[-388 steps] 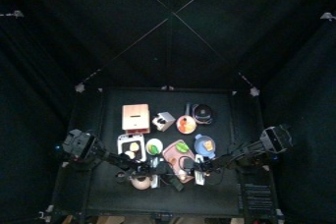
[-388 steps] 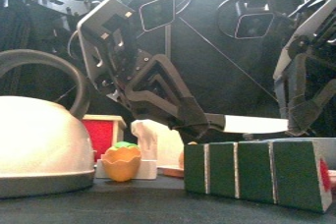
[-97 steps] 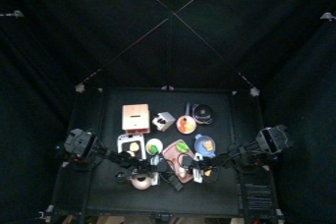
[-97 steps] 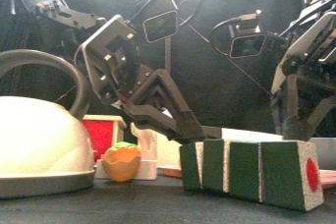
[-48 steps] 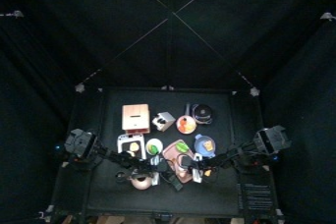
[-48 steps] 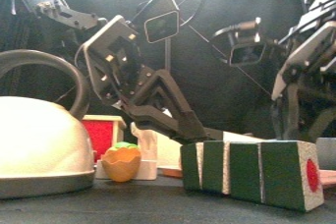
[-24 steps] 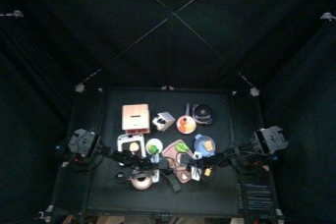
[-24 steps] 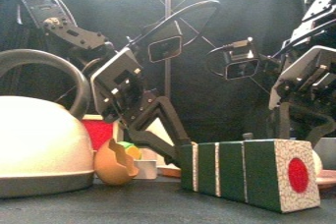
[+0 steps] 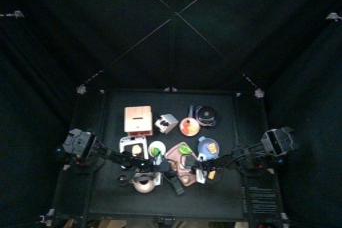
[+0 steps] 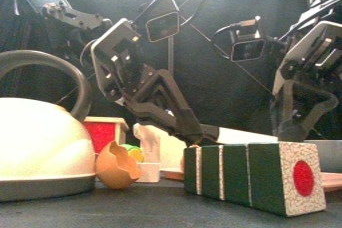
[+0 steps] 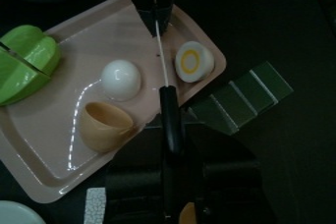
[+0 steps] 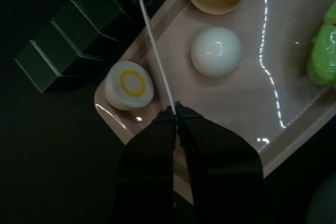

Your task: Cut egg

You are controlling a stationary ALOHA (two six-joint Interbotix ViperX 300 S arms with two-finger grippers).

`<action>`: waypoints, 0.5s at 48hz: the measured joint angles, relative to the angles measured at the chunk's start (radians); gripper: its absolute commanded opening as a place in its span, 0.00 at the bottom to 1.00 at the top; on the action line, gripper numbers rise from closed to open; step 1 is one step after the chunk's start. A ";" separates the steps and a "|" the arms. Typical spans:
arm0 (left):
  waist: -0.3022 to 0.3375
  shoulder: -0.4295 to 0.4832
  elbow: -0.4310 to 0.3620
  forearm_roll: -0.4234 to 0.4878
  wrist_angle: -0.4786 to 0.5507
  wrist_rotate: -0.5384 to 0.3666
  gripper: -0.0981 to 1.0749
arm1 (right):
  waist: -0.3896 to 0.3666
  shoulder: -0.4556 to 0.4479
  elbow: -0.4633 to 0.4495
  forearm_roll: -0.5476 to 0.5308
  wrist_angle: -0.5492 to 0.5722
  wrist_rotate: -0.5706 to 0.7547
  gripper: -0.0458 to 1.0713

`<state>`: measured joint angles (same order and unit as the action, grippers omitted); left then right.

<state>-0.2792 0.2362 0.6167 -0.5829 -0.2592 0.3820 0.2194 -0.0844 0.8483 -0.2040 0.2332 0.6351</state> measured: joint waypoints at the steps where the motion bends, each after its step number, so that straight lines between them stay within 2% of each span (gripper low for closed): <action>1: 0.000 -0.005 0.002 0.000 -0.002 0.000 0.40 | 0.000 -0.008 0.002 0.000 0.000 0.000 0.42; 7: 0.000 -0.021 0.003 0.000 0.002 -0.003 0.40 | 0.005 -0.038 0.005 -0.003 0.003 -0.003 0.47; 16: -0.005 -0.037 0.009 -0.014 0.012 -0.005 0.40 | 0.006 -0.051 0.008 -0.008 0.015 0.005 0.61; 24: -0.006 -0.037 0.012 -0.015 0.012 -0.005 0.40 | 0.005 -0.051 0.006 -0.015 0.029 -0.005 0.62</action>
<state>-0.2853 0.1994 0.6289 -0.5983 -0.2470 0.3774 0.2240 -0.1350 0.8544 -0.2194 0.2623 0.6305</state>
